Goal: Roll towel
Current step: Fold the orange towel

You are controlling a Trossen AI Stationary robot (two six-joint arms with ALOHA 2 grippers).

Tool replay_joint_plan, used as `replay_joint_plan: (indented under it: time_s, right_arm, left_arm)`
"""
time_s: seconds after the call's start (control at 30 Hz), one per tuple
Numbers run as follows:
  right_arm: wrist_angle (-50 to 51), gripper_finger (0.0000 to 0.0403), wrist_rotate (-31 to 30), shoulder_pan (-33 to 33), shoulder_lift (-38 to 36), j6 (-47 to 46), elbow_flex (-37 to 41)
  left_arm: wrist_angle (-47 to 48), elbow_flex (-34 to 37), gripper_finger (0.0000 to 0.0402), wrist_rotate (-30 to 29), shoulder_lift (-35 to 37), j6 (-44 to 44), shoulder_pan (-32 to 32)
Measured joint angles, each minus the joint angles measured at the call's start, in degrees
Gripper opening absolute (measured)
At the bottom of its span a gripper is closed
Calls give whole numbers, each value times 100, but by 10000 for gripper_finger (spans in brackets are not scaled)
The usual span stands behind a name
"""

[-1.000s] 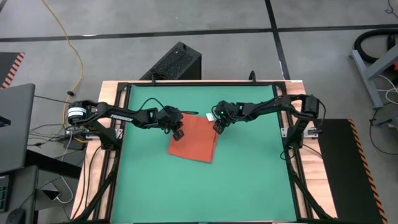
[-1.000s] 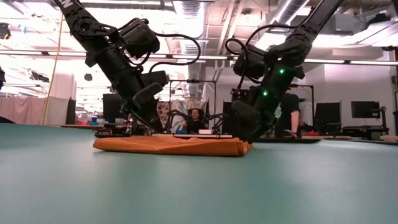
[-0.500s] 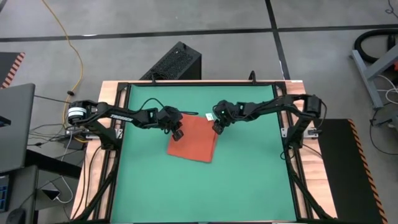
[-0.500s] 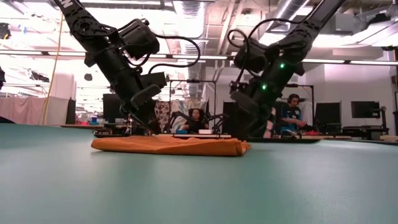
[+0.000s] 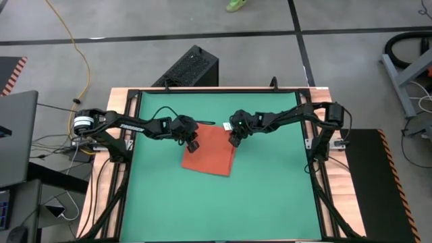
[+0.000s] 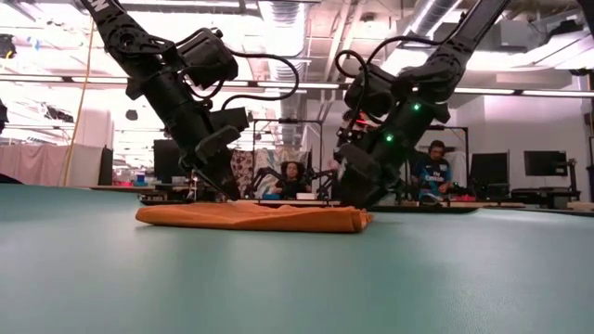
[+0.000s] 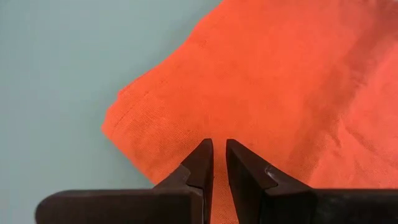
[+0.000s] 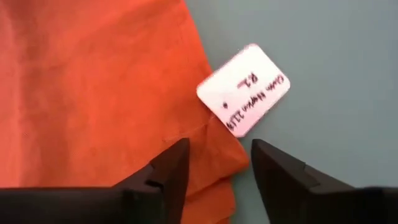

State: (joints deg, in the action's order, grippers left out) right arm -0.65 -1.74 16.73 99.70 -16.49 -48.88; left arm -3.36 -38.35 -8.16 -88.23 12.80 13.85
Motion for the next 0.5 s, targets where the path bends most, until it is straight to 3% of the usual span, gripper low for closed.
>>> replay_joint_plan:
  time_s: [0.37,0.5]
  right_arm:
    - [-28,19,-4,-31,-1,-3,0]
    - [-28,19,-8,-37,-108,-9,0]
  left_arm:
    - [0,-2,34,2,0,4,0]
    - [1,-1,34,2,0,7,0]
